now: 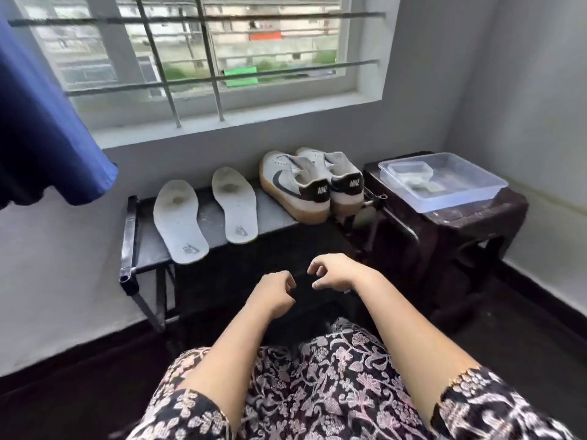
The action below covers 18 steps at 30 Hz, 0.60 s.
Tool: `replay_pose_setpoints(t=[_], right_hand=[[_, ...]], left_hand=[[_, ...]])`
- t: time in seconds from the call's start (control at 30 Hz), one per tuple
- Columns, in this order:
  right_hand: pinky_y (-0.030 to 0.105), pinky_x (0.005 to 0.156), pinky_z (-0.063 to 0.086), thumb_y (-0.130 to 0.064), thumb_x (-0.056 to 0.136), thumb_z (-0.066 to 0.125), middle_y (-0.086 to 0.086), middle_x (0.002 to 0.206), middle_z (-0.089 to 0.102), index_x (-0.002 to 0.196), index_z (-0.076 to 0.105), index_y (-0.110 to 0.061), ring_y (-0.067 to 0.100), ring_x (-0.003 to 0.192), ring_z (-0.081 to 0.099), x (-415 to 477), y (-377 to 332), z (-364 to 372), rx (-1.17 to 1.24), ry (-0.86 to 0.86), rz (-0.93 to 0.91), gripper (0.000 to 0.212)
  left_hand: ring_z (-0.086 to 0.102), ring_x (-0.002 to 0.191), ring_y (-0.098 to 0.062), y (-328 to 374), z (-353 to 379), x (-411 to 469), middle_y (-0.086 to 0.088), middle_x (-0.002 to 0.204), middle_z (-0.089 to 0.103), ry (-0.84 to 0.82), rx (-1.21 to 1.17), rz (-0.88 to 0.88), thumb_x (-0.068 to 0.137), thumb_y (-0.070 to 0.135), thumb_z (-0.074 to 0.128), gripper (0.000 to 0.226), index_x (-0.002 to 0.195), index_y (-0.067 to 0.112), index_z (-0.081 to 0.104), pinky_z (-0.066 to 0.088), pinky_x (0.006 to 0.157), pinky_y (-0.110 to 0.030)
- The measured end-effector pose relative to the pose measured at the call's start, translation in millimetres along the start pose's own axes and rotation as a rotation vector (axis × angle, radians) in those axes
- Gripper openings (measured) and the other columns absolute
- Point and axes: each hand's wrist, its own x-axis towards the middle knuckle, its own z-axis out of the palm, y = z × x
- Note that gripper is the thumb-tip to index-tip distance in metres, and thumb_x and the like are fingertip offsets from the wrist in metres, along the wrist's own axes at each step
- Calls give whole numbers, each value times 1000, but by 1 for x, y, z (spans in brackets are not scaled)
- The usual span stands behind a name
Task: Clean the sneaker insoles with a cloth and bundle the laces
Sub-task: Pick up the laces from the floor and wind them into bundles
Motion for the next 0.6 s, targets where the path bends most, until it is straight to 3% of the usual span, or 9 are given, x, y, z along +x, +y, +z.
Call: replay_pose_setpoints(t=[0.1,0.23,0.37,0.47,0.6], right_hand=[[24,88,45,-23,83,68,5,119,62,119,61,-17,20,109,58,39,24,28,-55,-91,53,37],[19,79,41,-22,85,67,4,122,64,120,61,-17,20,112,59,92,62,66,-117,-296,127,36],[26,94,43,-17,89,60,7,130,59,124,60,-13,24,119,55,132,112,108,-138,-476,208,35],[32,96,44,-7,91,50,16,129,59,122,60,-3,28,119,55,143,141,135,-129,-576,254,33],[33,92,45,-13,93,48,17,127,58,126,57,-5,31,119,55,148,155,170,-98,-547,322,35]], left_hand=[[63,99,-19,-26,26,26,0,103,67,-94,-13,-85,74,12,63,27,99,21,64,51,84,-28],[62,103,-21,-60,68,66,-4,108,67,-253,-28,-208,80,9,61,23,100,20,63,46,81,-24],[62,105,-21,-97,115,93,-5,108,68,-402,-20,-291,80,3,58,23,91,23,64,44,77,-21],[64,101,-20,-121,141,100,-4,106,69,-528,0,-339,79,3,55,24,74,26,57,46,78,-23],[63,100,-22,-143,155,101,-5,105,69,-631,69,-346,81,5,54,23,96,18,66,47,80,-27]])
